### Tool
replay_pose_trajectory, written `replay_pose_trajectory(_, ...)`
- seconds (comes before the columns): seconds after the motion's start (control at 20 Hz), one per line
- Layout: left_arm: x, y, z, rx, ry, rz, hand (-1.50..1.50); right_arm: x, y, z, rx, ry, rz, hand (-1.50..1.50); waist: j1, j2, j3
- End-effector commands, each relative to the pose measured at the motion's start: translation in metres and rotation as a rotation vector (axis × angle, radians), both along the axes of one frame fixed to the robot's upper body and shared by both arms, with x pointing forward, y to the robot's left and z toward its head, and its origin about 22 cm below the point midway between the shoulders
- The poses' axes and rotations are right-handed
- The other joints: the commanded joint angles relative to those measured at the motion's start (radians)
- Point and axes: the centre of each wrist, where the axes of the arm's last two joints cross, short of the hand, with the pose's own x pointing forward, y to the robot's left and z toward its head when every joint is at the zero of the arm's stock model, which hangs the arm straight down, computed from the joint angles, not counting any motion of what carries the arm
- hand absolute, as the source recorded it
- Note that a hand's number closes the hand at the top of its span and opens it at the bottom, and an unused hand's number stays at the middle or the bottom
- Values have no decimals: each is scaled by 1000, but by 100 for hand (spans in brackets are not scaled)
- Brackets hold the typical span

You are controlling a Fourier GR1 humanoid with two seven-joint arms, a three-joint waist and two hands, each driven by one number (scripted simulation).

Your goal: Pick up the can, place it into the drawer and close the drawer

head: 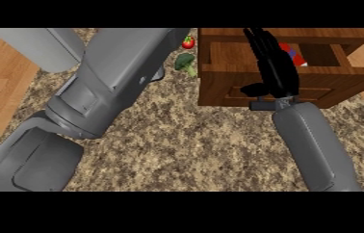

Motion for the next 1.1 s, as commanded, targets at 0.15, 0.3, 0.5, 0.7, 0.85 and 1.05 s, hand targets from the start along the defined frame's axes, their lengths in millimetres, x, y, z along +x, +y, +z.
replay_pose_trajectory(0.15,6,28,15,-4,-7,27,-150,32,8,-19,-38,-73,-89,-150,17,-2,0)
replay_pose_trajectory(0.3,9,37,6,-4,10,21,-150,53,15,1,-36,-115,-113,-150,19,3,0)
replay_pose_trajectory(0.5,9,51,-6,6,27,17,-150,60,19,-9,-36,-139,-152,-150,55,0,0)
replay_pose_trajectory(0.7,8,64,1,7,34,9,-150,77,24,21,-52,-181,-161,-150,66,-2,-1)
replay_pose_trajectory(0.85,6,75,-7,3,36,-4,-150,84,15,31,-45,-198,-180,-150,73,-3,-1)
replay_pose_trajectory(1.05,2,82,-4,3,49,-25,-150,87,20,31,-44,-216,-188,-150,94,5,0)
